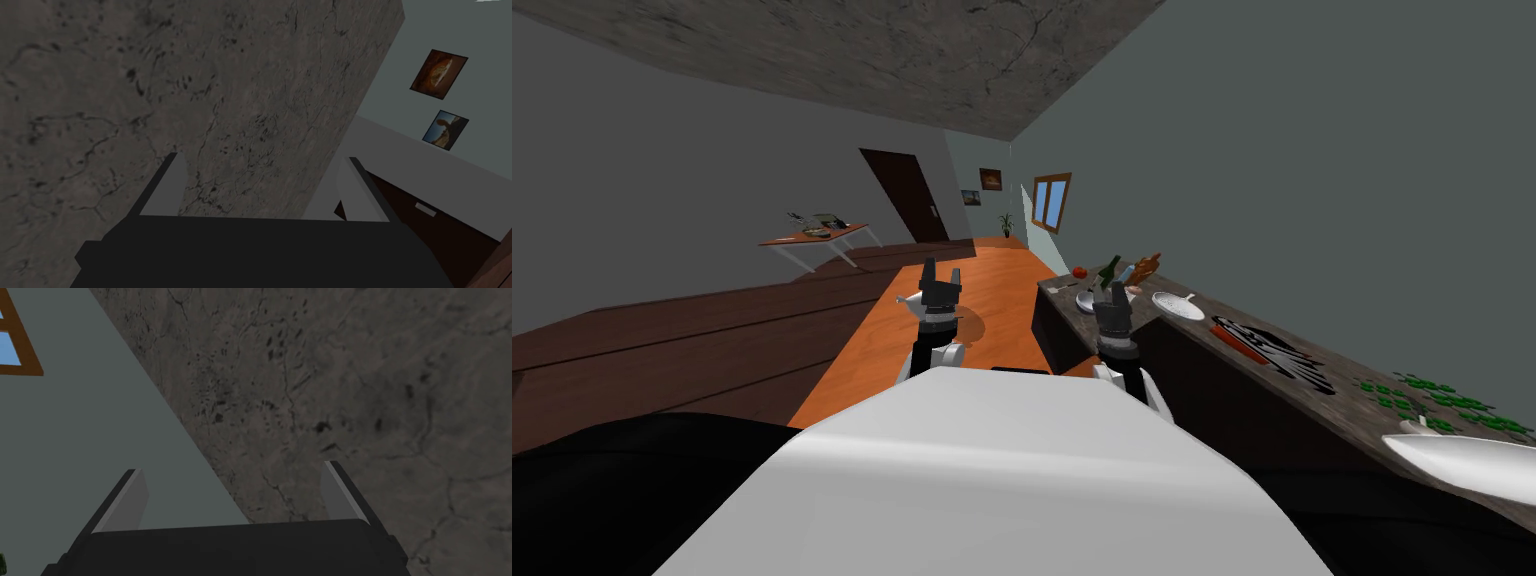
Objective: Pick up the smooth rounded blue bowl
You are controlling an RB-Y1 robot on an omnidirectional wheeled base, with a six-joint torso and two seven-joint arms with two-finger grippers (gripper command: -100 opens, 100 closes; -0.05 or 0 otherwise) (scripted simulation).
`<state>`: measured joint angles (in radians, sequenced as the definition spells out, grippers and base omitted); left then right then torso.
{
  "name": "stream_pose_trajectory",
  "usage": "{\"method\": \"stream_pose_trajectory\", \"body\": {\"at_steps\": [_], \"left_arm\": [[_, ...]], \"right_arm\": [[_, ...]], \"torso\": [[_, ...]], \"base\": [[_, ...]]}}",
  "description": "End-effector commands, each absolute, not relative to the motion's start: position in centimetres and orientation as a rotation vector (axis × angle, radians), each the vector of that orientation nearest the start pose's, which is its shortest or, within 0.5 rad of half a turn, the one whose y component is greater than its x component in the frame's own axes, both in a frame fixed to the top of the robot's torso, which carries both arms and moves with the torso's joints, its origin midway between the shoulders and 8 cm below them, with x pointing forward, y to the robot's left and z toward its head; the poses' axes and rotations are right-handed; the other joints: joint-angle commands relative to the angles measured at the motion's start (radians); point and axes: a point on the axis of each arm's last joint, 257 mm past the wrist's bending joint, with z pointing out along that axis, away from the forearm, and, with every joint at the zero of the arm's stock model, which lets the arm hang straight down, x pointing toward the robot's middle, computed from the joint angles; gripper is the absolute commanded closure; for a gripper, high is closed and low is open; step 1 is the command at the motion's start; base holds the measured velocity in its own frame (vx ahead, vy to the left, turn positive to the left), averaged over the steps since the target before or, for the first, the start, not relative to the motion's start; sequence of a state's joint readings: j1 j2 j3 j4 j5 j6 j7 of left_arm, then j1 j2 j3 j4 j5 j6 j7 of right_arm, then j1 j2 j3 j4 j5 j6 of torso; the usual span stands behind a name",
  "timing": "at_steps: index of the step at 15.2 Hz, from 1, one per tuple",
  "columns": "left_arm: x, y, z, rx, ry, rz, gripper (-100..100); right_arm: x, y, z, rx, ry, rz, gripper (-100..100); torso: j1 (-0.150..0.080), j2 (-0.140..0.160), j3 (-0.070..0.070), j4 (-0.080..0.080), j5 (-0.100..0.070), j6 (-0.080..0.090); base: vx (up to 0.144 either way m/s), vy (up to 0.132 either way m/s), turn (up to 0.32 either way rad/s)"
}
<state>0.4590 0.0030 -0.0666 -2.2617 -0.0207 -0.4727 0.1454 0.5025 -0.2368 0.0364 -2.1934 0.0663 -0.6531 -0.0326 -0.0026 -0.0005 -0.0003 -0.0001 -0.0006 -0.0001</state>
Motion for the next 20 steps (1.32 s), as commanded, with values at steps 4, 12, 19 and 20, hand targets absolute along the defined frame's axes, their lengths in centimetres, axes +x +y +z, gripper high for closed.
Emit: {"method": "stream_pose_trajectory", "body": {"at_steps": [4, 12, 19, 20], "left_arm": [[35.8, 25.1, 2.4, -0.714, 0.597, -1.504, 0], [35.8, 25.1, 2.4, -0.714, 0.597, -1.504, 0], [35.8, 25.1, 2.4, -0.714, 0.597, -1.504, 0], [35.8, 25.1, 2.4, -0.714, 0.597, -1.504, 0]], "right_arm": [[34.6, -23.6, -2.4, 0.343, 0.946, 1.291, -100], [36.1, -25.4, -8.2, 0.22, 1.183, 1.142, -100], [36.6, -27.1, -11.3, 0.112, 1.331, 1.044, -100], [36.7, -28.1, -12.7, 0.083, 1.383, 0.998, -100]], "torso": [[0.0, 0.0, 0.0, 0.0, 0.0, 0.0], [0.001, -0.001, 0.0, 0.0, 0.0, 0.0], [0.001, -0.001, -0.001, 0.0, 0.0, 0.0], [0.002, -0.001, -0.001, 0.0, 0.0, 0.0]], "base": [[0.009, -0.026, 0.055], [0.013, -0.019, 0.066], [0.015, -0.009, 0.071], [0.013, -0.002, 0.079]]}}
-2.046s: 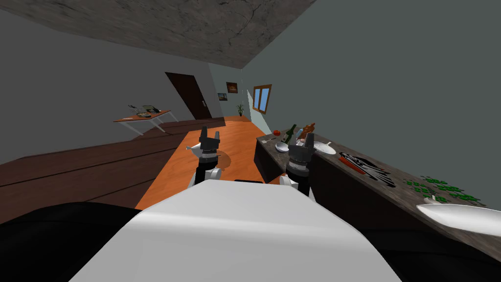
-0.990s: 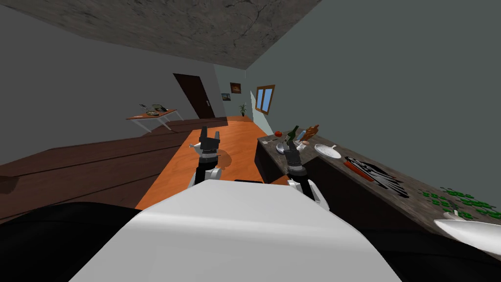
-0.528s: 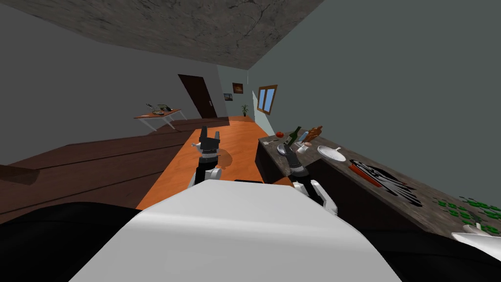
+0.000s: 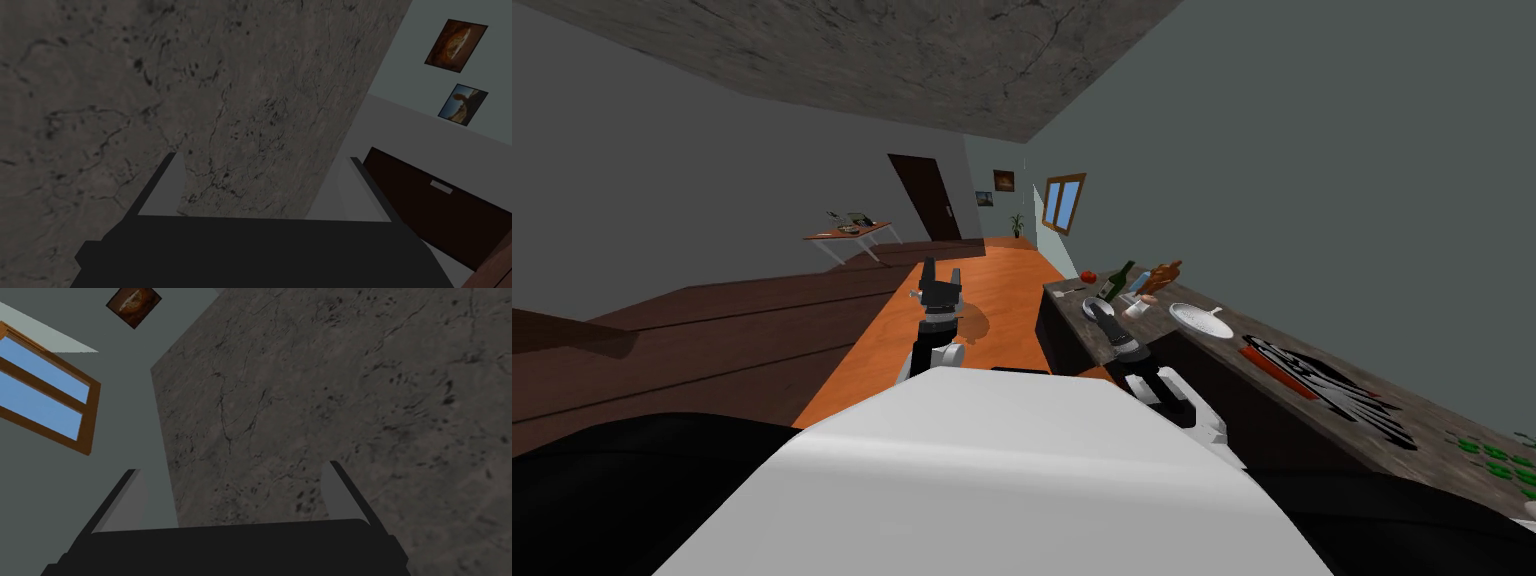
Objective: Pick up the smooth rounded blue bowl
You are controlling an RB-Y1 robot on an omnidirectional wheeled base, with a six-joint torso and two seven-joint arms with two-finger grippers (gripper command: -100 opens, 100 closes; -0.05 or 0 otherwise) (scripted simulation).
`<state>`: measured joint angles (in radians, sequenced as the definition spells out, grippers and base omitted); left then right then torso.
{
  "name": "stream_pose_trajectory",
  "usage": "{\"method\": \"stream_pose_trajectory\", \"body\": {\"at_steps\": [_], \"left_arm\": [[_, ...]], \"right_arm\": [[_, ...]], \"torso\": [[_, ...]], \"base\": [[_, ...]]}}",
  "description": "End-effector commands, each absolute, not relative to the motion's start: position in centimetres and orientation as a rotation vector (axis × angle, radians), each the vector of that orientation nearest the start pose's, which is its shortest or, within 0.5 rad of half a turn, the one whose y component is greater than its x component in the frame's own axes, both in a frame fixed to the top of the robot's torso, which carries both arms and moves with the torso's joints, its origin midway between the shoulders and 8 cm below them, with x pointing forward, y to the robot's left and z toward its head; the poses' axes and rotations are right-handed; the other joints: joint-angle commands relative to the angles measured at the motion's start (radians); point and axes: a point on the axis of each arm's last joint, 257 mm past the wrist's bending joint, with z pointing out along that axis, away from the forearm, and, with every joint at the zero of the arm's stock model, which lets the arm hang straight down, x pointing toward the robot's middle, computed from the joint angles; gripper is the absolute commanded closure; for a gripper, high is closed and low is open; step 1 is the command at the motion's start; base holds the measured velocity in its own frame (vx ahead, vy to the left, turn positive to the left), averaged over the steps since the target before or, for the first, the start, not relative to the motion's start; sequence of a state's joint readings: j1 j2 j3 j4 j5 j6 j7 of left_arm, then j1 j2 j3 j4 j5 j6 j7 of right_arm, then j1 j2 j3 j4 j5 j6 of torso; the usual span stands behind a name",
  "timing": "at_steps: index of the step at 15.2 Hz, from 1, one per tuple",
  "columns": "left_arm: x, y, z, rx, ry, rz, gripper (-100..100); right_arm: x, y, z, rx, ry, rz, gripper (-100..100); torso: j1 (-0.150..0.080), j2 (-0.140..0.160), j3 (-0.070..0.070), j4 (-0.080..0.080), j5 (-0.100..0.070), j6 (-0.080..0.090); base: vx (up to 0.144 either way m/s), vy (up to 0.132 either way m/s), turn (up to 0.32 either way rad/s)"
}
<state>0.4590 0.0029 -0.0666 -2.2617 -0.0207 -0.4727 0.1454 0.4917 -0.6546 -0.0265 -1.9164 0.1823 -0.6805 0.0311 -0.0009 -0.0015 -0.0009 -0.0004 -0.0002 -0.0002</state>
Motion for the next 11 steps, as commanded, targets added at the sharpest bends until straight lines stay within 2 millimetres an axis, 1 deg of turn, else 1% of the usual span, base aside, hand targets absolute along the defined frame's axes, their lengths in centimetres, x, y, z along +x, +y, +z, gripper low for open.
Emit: {"method": "stream_pose_trajectory", "body": {"at_steps": [1, 2, 4, 5, 7, 8, 9, 10, 11], "left_arm": [[35.8, 25.0, 2.4, -0.714, 0.597, -1.504, 0], [35.8, 25.1, 2.4, -0.714, 0.597, -1.504, 0], [35.8, 25.0, 2.4, -0.714, 0.597, -1.504, 0], [35.8, 25.1, 2.4, -0.714, 0.597, -1.504, 0], [35.8, 25.1, 2.4, -0.714, 0.597, -1.504, 0], [35.8, 25.1, 2.4, -0.714, 0.597, -1.504, 0], [35.8, 25.0, 2.4, -0.714, 0.597, -1.504, 0], [35.8, 25.0, 2.4, -0.714, 0.597, -1.504, 0], [35.8, 25.0, 2.4, -0.714, 0.597, -1.504, 0]], "right_arm": [[36.7, -28.1, -12.7, 0.067, 1.395, 0.994, -100], [36.8, -29.1, -14.1, 0.047, 1.437, 0.951, -100], [36.8, -29.3, -14.2, 0.021, 1.458, 0.941, -100], [36.8, -30.5, -15.6, -0.006, 1.507, 0.894, -100], [36.8, -30.6, -15.6, -0.026, 1.521, 0.888, -100], [36.8, -31.9, -17.0, -0.057, 1.572, 0.839, -100], [36.8, -32.0, -17.0, -0.074, 1.582, 0.833, -100], [36.6, -33.4, -18.4, -0.097, 1.629, 0.787, -100], [36.7, -33.6, -18.3, -0.119, 1.642, 0.779, -100]], "torso": [[0.0, 0.0, 0.0, 0.0, 0.0, 0.0], [0.0, 0.0, 0.0, 0.0, 0.0, 0.0], [0.0, 0.0, 0.0, 0.0, 0.0, 0.0], [0.0, 0.0, 0.0, 0.0, 0.0, 0.0], [0.001, 0.0, 0.0, 0.0, 0.0, 0.0], [0.001, 0.0, 0.0, 0.0, 0.0, 0.0], [0.001, 0.0, 0.0, 0.0, 0.0, 0.0], [0.001, -0.001, 0.0, 0.0, 0.0, 0.0], [0.001, -0.001, 0.0, 0.0, 0.0, 0.0]], "base": [[0.013, -0.002, 0.087], [0.018, 0.002, 0.111], [0.018, -0.001, 0.077], [0.016, 0.002, 0.081], [0.015, 0.002, 0.067], [0.021, 0.008, 0.102], [0.022, 0.011, 0.113], [0.024, 0.017, 0.131], [0.024, 0.015, 0.106]]}}
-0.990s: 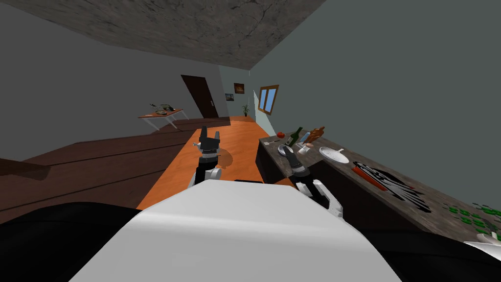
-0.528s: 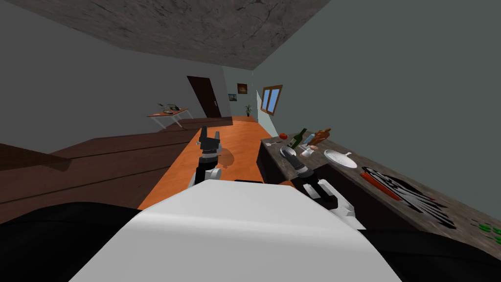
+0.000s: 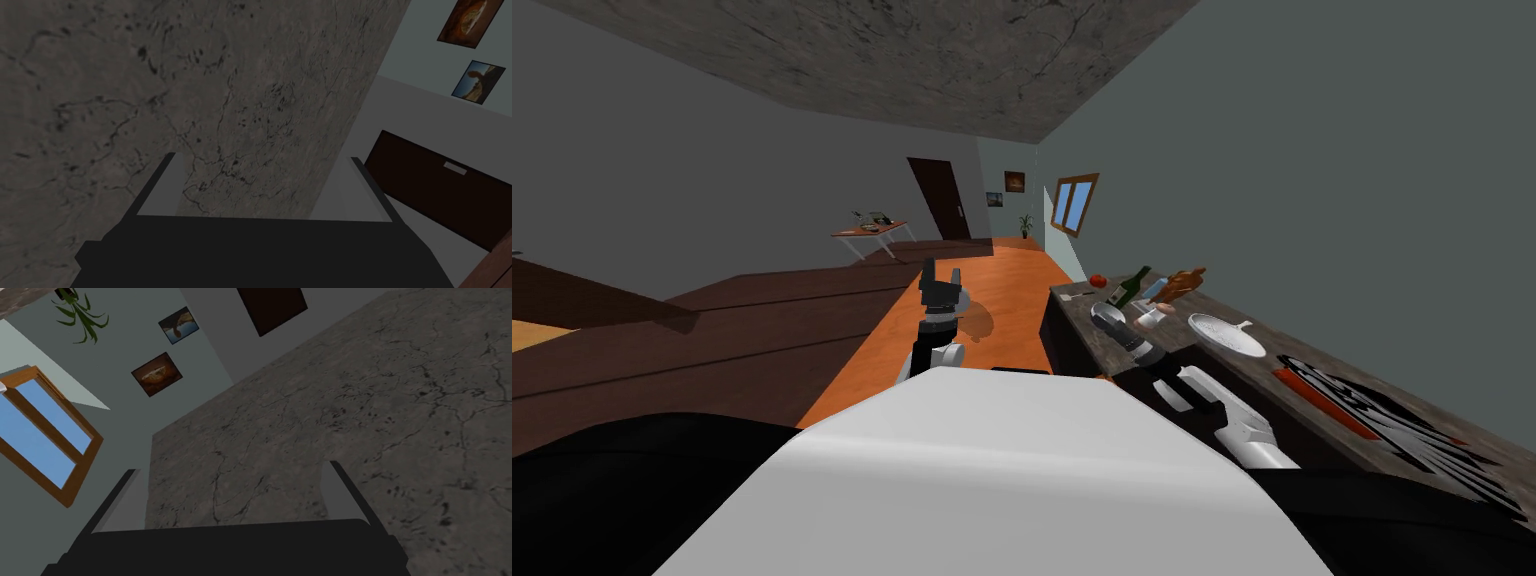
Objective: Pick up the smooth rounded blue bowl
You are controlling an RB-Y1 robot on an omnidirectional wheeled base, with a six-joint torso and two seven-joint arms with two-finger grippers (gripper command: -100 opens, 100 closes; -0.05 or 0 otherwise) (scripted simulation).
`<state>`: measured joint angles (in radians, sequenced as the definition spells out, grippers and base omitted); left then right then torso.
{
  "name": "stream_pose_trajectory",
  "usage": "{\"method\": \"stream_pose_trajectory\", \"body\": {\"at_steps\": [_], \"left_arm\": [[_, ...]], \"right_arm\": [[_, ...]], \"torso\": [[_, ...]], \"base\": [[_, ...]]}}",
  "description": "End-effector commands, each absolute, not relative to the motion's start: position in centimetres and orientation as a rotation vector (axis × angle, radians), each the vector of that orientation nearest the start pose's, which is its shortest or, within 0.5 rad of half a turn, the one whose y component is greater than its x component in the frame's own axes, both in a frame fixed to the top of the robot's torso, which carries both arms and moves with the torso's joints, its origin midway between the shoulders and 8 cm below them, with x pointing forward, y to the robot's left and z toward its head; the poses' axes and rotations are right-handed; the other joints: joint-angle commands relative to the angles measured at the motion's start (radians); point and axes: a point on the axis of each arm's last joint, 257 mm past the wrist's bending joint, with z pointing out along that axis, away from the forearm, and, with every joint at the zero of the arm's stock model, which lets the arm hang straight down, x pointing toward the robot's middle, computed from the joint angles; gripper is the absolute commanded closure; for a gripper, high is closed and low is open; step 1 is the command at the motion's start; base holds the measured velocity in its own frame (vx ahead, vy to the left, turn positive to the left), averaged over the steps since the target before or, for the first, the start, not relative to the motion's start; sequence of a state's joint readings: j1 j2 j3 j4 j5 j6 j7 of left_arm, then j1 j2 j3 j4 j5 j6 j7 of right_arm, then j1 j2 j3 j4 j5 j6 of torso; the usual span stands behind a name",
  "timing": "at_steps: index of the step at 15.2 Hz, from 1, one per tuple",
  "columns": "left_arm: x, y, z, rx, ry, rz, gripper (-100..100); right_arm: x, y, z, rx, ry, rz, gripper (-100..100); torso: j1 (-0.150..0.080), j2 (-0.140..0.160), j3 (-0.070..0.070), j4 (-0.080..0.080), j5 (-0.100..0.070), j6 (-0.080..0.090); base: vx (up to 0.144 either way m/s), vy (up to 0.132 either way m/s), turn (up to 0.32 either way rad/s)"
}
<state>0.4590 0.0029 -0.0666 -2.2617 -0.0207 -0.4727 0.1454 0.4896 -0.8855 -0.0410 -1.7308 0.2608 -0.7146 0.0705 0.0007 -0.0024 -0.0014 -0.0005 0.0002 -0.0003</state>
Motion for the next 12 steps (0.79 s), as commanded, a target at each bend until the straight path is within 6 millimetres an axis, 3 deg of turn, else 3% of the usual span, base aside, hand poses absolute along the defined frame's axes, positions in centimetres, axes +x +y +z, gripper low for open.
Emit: {"method": "stream_pose_trajectory", "body": {"at_steps": [1, 4, 6, 9, 11, 12], "left_arm": [[35.8, 25.0, 2.4, -0.714, 0.597, -1.504, 0], [35.8, 25.0, 2.4, -0.714, 0.597, -1.504, 0], [35.8, 25.0, 2.4, -0.714, 0.597, -1.504, 0], [35.8, 25.0, 2.4, -0.714, 0.597, -1.504, 0], [35.8, 25.0, 2.4, -0.714, 0.597, -1.504, 0], [35.8, 25.1, 2.4, -0.714, 0.597, -1.504, 0]], "right_arm": [[36.7, -33.6, -18.3, -0.123, 1.643, 0.778, -100], [36.1, -36.5, -20.7, -0.201, 1.747, 0.68, -100], [36.1, -36.9, -20.7, -0.22, 1.764, 0.665, -100], [35.1, -40.3, -23.2, -0.292, 1.871, 0.565, -100], [35.2, -40.6, -22.9, -0.318, 1.882, 0.553, -100], [34.5, -42.4, -24.1, -0.352, 1.936, 0.505, -100]], "torso": [[0.0, 0.0, 0.0, 0.0, 0.0, 0.0], [0.0, 0.0, 0.0, 0.0, 0.0, 0.0], [0.001, -0.001, 0.0, 0.0, 0.0, 0.0], [0.001, 0.0, 0.0, 0.0, 0.0, 0.0], [0.002, 0.0, 0.0, 0.0, 0.001, 0.0], [0.001, 0.0, 0.0, 0.0, 0.0, 0.0]], "base": [[0.018, 0.008, 0.039], [0.025, 0.016, 0.122], [0.03, 0.017, 0.079], [0.022, 0.027, 0.128], [0.022, 0.026, 0.07], [0.022, 0.031, 0.123]]}}
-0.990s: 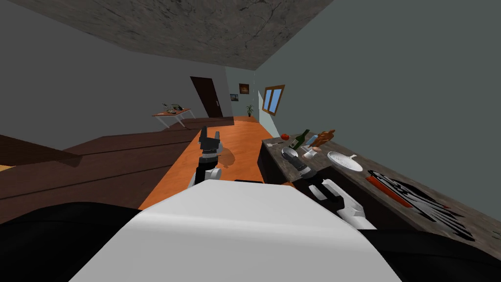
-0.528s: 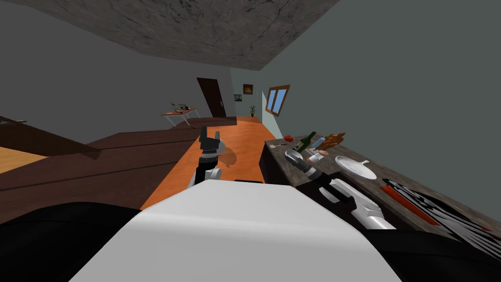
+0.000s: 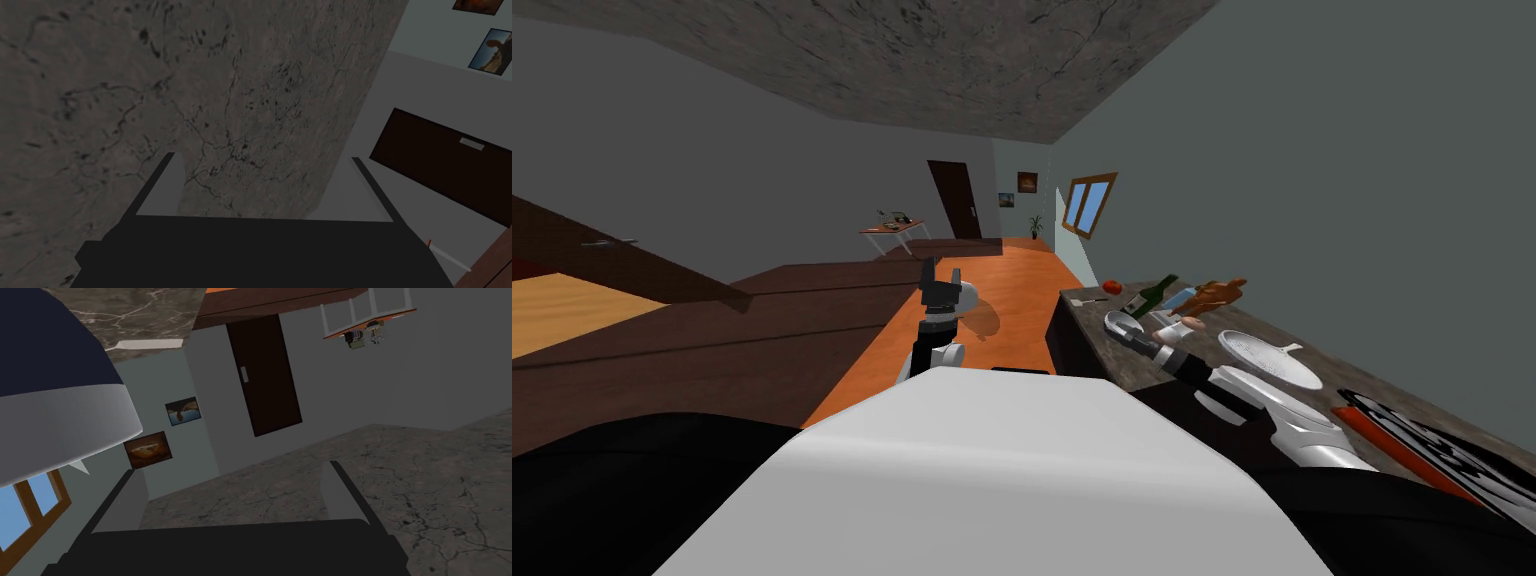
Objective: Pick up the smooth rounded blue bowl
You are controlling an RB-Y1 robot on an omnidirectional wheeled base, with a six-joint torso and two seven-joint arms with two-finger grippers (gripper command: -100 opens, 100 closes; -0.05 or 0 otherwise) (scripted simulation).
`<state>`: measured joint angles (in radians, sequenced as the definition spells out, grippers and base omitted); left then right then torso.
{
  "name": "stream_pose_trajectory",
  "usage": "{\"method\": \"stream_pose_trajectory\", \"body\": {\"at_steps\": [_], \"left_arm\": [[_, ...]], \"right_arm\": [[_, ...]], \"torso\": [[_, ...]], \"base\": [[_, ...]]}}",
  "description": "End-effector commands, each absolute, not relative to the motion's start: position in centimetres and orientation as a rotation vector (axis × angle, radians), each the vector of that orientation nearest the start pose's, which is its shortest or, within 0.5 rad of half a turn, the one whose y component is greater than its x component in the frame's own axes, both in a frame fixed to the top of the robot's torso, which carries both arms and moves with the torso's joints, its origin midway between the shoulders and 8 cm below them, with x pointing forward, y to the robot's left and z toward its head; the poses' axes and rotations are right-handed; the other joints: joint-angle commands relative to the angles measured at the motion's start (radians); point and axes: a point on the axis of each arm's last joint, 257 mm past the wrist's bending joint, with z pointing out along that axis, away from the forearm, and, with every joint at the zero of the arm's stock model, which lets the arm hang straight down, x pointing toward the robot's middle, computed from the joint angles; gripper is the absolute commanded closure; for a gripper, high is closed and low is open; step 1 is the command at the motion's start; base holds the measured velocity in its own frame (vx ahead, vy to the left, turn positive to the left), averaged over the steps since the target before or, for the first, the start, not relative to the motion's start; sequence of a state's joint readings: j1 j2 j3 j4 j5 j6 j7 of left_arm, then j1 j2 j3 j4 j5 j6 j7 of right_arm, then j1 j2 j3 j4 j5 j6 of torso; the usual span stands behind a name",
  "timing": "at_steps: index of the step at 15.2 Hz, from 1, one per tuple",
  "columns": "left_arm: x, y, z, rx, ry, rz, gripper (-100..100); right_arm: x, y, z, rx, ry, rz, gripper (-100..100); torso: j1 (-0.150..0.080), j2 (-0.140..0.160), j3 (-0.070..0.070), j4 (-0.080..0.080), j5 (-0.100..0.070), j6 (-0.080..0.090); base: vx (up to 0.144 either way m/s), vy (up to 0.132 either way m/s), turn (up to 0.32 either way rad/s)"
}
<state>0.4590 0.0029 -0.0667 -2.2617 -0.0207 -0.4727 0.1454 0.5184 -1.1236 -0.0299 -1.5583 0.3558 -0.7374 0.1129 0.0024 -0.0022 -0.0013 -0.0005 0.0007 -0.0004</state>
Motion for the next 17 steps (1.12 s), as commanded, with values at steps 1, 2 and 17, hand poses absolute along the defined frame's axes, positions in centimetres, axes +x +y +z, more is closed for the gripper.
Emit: {"method": "stream_pose_trajectory", "body": {"at_steps": [1, 2, 17], "left_arm": [[35.8, 25.0, 2.4, -0.714, 0.597, -1.504, 0], [35.8, 25.0, 2.4, -0.714, 0.597, -1.504, 0], [35.8, 25.0, 2.4, -0.714, 0.597, -1.504, 0]], "right_arm": [[34.6, -42.5, -23.9, -0.366, 1.941, 0.498, -100], [33.8, -44.0, -25.0, -0.4, 1.989, 0.459, -100], [25.8, -57.7, -28.6, -0.712, 2.393, 0.121, -100]], "torso": [[0.0, 0.0, 0.0, 0.0, 0.0, 0.0], [0.0, 0.0, 0.0, 0.0, 0.0, 0.0], [0.005, 0.0, 0.0, 0.0, 0.001, 0.0]], "base": [[0.024, 0.035, 0.11], [0.027, 0.042, 0.142], [0.02, 0.062, 0.116]]}}
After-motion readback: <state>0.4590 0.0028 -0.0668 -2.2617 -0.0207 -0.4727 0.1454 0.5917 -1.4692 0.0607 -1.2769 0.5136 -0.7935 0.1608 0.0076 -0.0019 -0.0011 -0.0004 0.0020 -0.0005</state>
